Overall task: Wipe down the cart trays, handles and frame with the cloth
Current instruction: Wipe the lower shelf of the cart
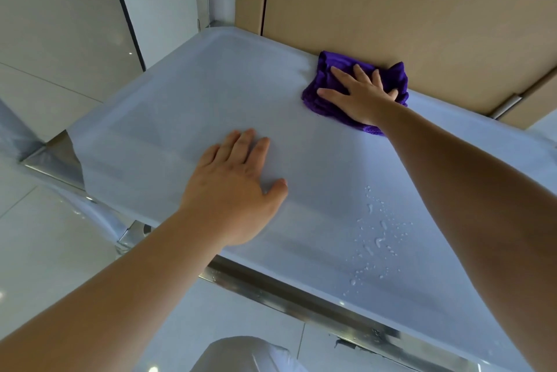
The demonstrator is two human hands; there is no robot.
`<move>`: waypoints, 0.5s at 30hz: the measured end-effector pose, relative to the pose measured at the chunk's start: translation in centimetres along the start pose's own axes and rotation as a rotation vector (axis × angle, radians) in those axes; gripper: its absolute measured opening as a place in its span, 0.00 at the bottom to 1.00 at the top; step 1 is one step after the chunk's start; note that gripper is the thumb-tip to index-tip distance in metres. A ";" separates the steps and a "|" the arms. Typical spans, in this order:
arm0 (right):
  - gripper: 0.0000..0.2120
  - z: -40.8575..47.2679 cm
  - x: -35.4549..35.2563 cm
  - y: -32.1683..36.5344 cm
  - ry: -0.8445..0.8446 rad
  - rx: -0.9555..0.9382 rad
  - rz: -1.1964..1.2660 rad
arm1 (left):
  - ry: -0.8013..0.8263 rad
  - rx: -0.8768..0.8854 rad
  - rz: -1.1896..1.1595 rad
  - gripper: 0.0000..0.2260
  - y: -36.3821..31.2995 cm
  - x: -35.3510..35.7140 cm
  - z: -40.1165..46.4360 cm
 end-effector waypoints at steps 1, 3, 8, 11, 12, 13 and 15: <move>0.35 -0.1 0.1 -0.1 0.001 0.019 -0.003 | 0.004 -0.001 0.001 0.30 0.0 0.0 0.0; 0.36 -0.5 0.1 -0.1 -0.004 0.058 -0.011 | 0.009 -0.002 0.001 0.30 0.0 0.1 0.1; 0.38 -2.1 -0.1 0.2 0.007 0.145 0.017 | 0.008 0.000 0.014 0.30 0.2 0.2 0.3; 0.38 -3.7 -0.4 0.2 0.003 0.187 0.016 | 0.011 0.001 0.009 0.30 0.0 0.2 0.4; 0.38 -4.3 -0.5 0.3 0.002 0.188 0.012 | 0.011 0.000 0.004 0.29 -0.1 0.1 0.5; 0.38 -4.9 -0.7 0.4 0.009 0.186 0.011 | 0.016 0.000 -0.001 0.29 -0.1 0.0 0.6; 0.38 -6.6 -0.7 0.5 0.022 0.181 0.017 | 0.026 0.001 -0.004 0.29 -0.1 0.0 0.4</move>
Point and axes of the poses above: each hand's wrist, its own z-axis towards the middle knuckle, its own x-axis out of the palm, y = z × x, the point moved 3 cm from there along z, towards the middle knuckle, and after that the axes turned 14 degrees about -y, right-handed, at the moved point
